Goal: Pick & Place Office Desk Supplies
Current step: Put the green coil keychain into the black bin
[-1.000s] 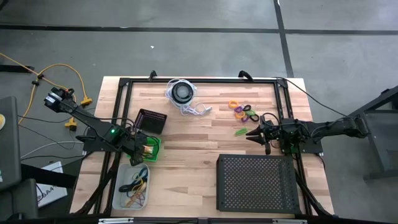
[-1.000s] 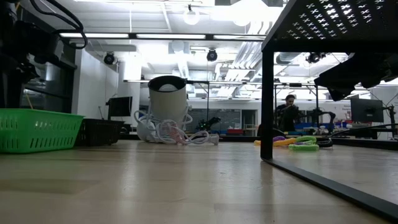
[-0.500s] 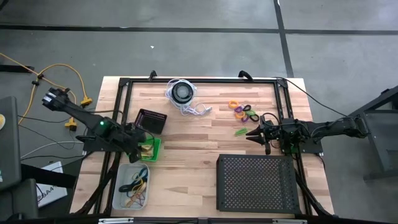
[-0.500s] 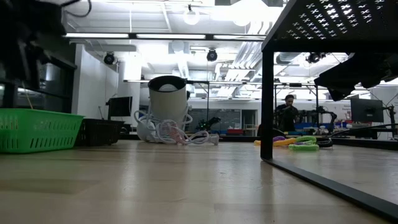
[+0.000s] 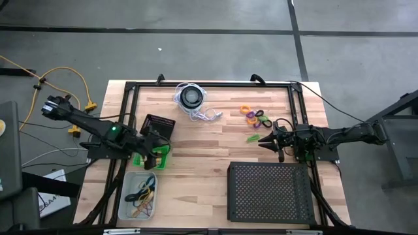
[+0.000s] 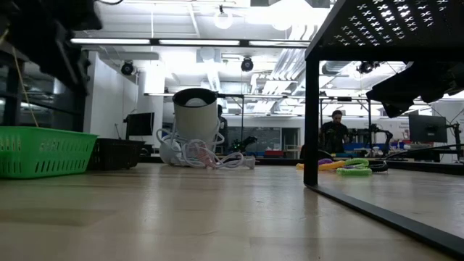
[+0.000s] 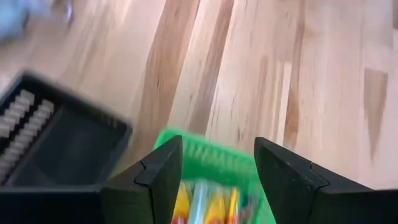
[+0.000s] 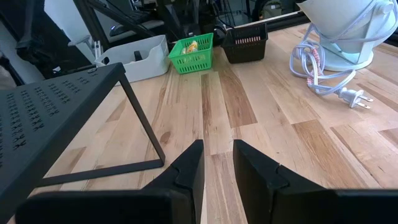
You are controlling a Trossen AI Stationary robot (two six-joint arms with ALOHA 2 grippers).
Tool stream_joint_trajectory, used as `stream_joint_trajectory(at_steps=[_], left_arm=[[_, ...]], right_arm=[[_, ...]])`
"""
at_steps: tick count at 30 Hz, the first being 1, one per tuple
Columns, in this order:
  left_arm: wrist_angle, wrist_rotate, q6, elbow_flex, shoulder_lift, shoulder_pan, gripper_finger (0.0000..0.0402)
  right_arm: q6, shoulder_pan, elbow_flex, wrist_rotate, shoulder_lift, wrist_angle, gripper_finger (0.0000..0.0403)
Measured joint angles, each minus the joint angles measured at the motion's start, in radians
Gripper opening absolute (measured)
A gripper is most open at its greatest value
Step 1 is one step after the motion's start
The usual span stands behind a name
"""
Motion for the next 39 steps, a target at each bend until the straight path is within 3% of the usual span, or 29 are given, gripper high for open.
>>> stream_joint_trajectory(at_steps=[9, 17, 25, 39], left_arm=[[0.329, 0.022, 0.389, 0.000, 0.154, 0.171, 0.0193], [0.653, 0.139, 0.688, 0.000, 0.279, 0.345, 0.0194], [0.819, 0.175, 0.722, 0.000, 0.372, 0.416, 0.0194], [0.853, 0.174, 0.634, 0.000, 0.394, 0.416, 0.0194]], right_arm=[[0.000, 0.000, 0.000, 0.000, 0.000, 0.000, 0.0073], [0.000, 0.000, 0.000, 0.000, 0.000, 0.000, 0.0073], [0.000, 0.000, 0.000, 0.000, 0.000, 0.000, 0.0073], [0.000, 0.000, 0.000, 0.000, 0.000, 0.000, 0.0073]])
